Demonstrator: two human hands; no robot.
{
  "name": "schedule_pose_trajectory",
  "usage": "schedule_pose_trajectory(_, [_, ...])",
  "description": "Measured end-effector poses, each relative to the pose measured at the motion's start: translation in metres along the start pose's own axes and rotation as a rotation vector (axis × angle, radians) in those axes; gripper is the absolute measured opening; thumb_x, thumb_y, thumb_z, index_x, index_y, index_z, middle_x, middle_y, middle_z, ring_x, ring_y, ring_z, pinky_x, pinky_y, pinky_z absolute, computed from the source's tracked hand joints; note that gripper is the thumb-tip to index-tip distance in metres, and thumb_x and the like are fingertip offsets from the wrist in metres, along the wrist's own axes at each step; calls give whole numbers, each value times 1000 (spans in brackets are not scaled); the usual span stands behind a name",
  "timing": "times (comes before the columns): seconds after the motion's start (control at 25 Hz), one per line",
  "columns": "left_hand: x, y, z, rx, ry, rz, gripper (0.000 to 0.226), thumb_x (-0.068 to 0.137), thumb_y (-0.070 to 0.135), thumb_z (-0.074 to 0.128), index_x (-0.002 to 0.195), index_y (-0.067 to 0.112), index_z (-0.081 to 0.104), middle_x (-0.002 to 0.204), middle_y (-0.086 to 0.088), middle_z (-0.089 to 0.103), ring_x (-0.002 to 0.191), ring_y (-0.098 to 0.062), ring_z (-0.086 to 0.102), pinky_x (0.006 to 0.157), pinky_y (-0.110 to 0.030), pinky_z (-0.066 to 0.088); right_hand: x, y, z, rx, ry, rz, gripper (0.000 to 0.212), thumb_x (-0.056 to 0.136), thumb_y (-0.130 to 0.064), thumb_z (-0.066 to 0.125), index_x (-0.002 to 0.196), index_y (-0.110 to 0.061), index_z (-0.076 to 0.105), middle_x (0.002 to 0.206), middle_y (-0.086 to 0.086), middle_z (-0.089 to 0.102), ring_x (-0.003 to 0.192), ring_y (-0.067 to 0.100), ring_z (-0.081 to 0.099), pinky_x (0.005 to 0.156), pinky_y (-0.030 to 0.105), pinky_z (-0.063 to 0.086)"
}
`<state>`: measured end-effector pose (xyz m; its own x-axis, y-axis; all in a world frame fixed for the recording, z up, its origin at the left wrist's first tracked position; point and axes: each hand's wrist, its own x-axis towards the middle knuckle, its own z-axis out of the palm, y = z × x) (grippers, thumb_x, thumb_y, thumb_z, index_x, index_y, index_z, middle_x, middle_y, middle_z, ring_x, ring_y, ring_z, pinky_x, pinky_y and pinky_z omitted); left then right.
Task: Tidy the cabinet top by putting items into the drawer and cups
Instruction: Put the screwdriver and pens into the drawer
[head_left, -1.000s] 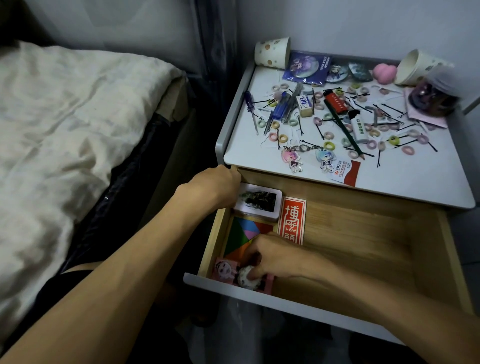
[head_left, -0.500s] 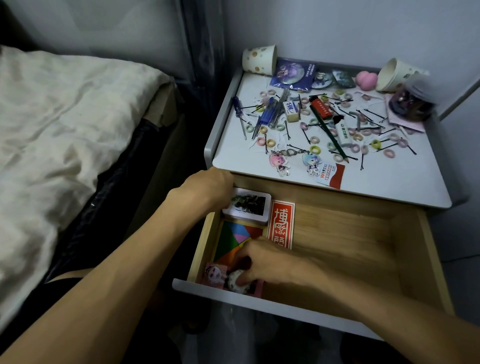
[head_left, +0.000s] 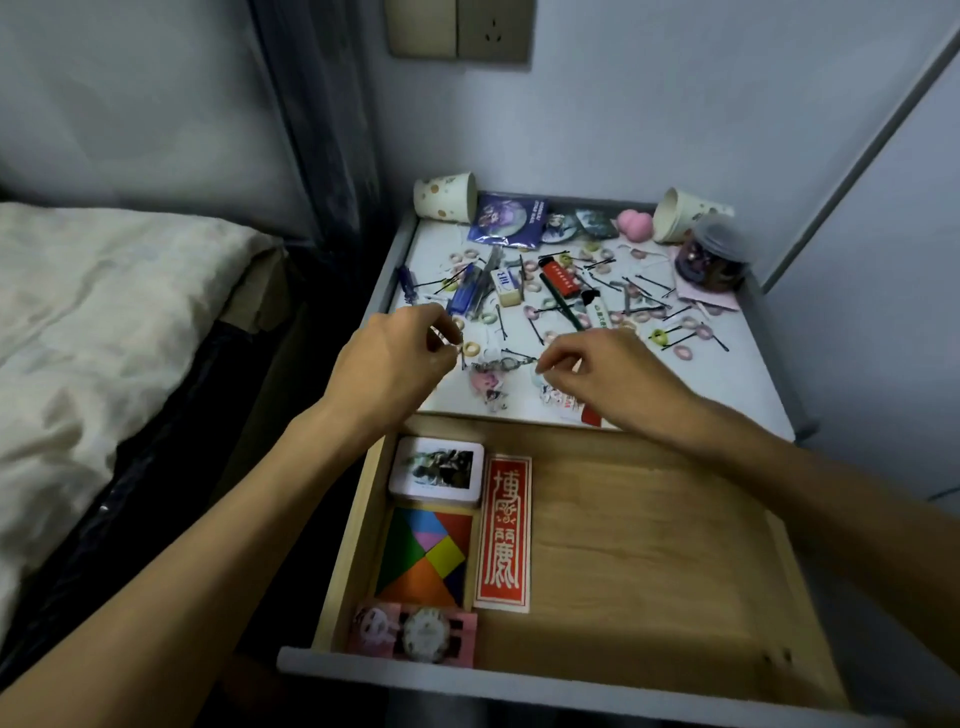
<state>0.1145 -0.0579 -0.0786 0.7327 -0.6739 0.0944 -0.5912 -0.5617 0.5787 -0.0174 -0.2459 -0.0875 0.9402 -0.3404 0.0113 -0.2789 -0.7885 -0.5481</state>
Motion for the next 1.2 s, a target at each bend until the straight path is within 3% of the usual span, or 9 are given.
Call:
schedule_pose_trajectory(0.08, [19,4,-1,4,30,15,10,91,25,60,98,27,65,91,6,70,76,-18,67,71,-41,58,25,13,-16,-238,105,-20,17,91,-23,63,105,-21,72,100,-2,71,86,15,66,77,31,52])
schedule_pose_trajectory(0.24, [56,6,11,102,33,-3,13,93,22,58,103,20,66,95,0,71,77,-19,67,72,-38,58,64,27,-21,-558,127,9,18,90,-21,59,103,-11,65,103,8,65,85,29,62,68,35,49])
schedule_pose_trajectory(0.4, [95,3,36,352,44,-39,19,90,16,54,107,16,64,107,-9,68,93,-34,63,76,-41,53,82,34,-15,-635,78,81,21,91,-24,57,102,-8,64,105,10,61,87,31,62,65,33,39])
schedule_pose_trajectory(0.6, [127,13,59,452,-8,-13,21,92,14,51,110,6,57,110,-20,62,94,-40,60,70,-39,45,90,37,-13,-624,12,129,10,88,-16,54,95,-12,60,104,10,64,84,29,59,67,32,36])
schedule_pose_trajectory(0.72, [138,16,64,503,-48,-33,27,91,12,56,117,3,55,115,-20,59,100,-39,60,71,-37,42,90,38,-16,-558,89,152,15,89,-20,54,99,-11,60,102,12,64,88,32,61,66,32,35])
schedule_pose_trajectory(0.84, [143,22,67,598,-93,-15,27,90,7,58,116,0,56,114,-21,60,101,-39,60,69,-36,39,88,44,-24,-355,204,137,12,95,-24,52,94,-12,50,90,11,64,75,31,56,60,33,34])
schedule_pose_trajectory(0.96, [145,32,64,599,-113,-22,31,88,8,64,117,0,55,112,-19,61,98,-35,61,69,-35,42,82,50,-29,-195,288,92,14,98,-27,52,100,-13,54,83,5,65,71,24,56,58,32,38])
schedule_pose_trajectory(1.12, [137,37,39,356,-63,-101,20,93,18,60,100,0,56,88,-14,55,74,-28,54,60,-33,40,72,45,-27,88,284,117,13,98,-30,54,103,-18,57,81,-2,66,66,17,60,59,36,49])
schedule_pose_trajectory(1.2, [120,36,23,122,-79,-182,17,90,18,61,89,1,57,82,-12,59,67,-25,55,57,-31,43,64,34,-24,182,271,118,14,98,-29,53,105,-18,59,82,-5,65,67,16,62,62,36,50])
